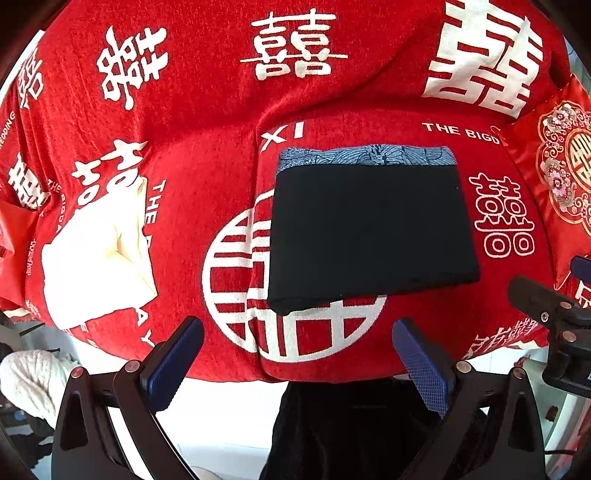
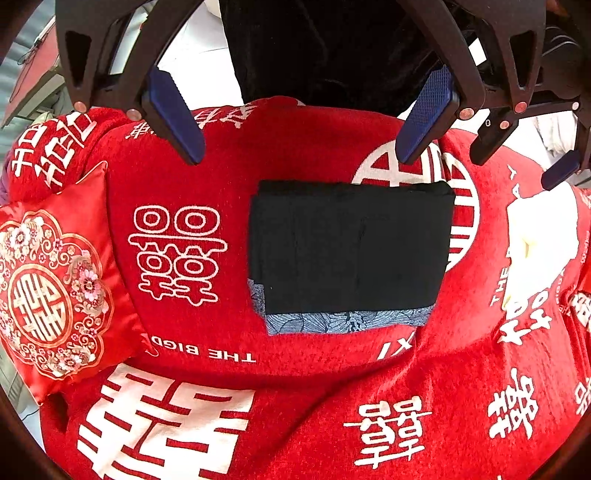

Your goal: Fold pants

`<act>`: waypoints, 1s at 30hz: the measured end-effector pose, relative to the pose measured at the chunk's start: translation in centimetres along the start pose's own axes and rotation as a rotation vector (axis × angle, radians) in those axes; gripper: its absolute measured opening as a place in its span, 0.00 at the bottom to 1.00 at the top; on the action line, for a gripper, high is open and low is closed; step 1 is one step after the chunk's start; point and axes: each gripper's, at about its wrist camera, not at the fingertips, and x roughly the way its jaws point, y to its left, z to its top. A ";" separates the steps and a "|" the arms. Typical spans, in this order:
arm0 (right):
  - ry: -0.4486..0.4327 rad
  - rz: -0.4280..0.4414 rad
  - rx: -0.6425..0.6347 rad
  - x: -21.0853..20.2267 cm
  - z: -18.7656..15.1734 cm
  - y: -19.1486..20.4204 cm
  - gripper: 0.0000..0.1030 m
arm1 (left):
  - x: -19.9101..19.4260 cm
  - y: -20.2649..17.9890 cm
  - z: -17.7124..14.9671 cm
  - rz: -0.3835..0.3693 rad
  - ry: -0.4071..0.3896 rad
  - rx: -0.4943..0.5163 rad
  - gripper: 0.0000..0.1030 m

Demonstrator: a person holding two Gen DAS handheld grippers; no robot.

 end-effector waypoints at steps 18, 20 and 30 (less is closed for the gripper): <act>0.005 -0.003 0.001 0.4 0.4 -0.1 1.00 | 0.0 -0.5 0.4 0.008 -0.012 0.008 0.99; 0.004 -0.003 0.001 0.4 0.4 -0.1 1.00 | -0.1 -0.5 0.4 0.012 -0.017 0.008 0.99; 0.013 -0.007 -0.005 0.6 0.4 -0.2 1.00 | 0.0 -0.4 0.4 0.014 -0.015 0.004 0.99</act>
